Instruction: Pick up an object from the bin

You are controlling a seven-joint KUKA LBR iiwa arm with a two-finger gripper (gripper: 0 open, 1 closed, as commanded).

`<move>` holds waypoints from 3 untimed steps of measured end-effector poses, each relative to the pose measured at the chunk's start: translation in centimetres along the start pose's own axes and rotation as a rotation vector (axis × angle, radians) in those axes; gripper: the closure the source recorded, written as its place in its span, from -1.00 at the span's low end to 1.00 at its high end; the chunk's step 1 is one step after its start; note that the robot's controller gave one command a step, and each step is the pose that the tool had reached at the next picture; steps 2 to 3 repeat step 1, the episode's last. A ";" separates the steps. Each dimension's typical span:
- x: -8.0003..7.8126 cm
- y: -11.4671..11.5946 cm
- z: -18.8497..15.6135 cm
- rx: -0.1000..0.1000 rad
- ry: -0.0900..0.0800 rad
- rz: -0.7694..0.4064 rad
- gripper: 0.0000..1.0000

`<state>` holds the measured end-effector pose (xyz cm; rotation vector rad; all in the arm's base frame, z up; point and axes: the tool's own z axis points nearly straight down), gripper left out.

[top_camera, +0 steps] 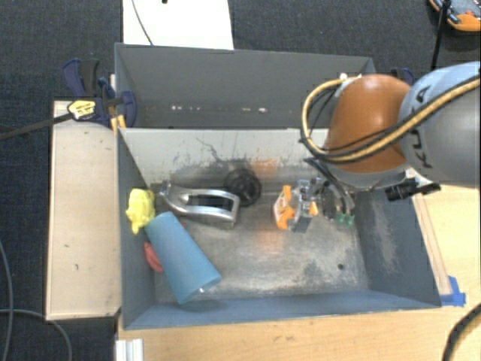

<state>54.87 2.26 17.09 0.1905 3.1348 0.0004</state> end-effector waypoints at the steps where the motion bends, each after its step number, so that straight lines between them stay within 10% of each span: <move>1: 1.2 0.3 -5.5 0.001 0.006 0.004 1.00; 3: 1.2 0.3 -5.5 0.001 0.006 0.004 1.00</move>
Offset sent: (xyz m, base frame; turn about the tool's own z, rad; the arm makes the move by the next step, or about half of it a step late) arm 0.0107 0.0141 0.2330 -0.0760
